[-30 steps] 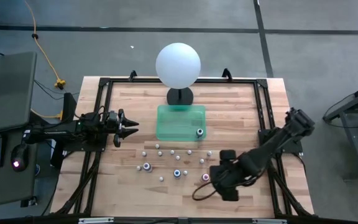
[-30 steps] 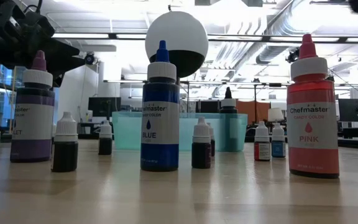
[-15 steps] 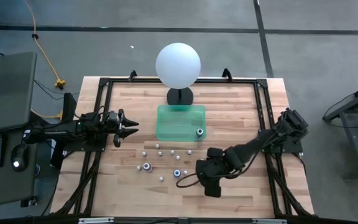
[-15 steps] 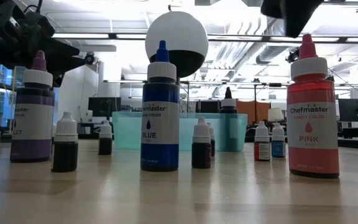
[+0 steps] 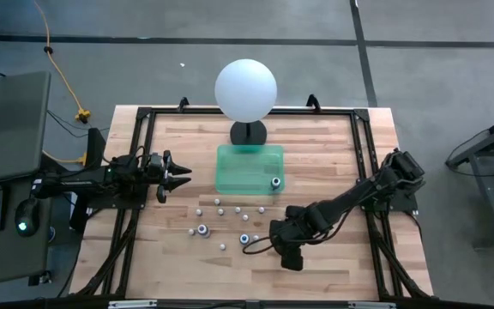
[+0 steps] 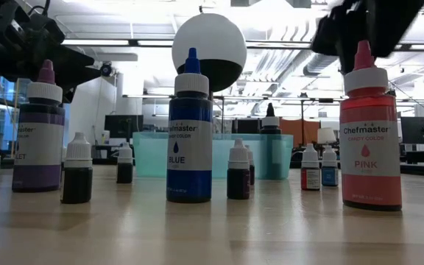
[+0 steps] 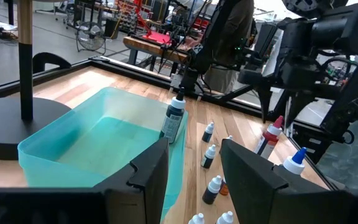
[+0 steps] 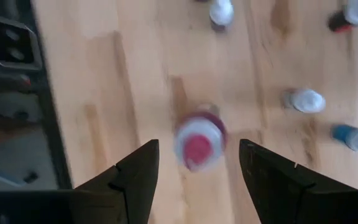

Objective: Pick & Place food coloring
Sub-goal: Put the large pink food coloring bottle into the bin

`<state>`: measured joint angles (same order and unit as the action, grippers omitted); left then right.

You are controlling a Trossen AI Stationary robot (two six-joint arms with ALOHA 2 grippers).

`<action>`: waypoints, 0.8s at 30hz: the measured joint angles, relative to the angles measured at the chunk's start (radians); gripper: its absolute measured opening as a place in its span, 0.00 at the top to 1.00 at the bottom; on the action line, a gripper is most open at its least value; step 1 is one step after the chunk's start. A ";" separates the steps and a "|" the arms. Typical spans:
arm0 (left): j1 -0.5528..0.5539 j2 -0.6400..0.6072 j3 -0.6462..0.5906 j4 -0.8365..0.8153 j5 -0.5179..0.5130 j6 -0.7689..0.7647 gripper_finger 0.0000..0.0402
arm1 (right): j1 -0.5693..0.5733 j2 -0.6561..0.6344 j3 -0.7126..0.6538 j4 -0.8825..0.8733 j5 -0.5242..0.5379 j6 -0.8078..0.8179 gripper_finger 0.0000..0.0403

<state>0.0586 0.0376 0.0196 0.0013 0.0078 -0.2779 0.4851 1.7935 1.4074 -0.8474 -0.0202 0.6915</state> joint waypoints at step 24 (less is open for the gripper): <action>0.000 0.000 0.000 0.000 0.000 0.000 0.63 | 0.006 0.030 -0.004 0.040 -0.013 -0.019 0.48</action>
<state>0.0583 0.0376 0.0194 0.0013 0.0078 -0.2782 0.4908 1.8233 1.4033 -0.8078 -0.0329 0.6727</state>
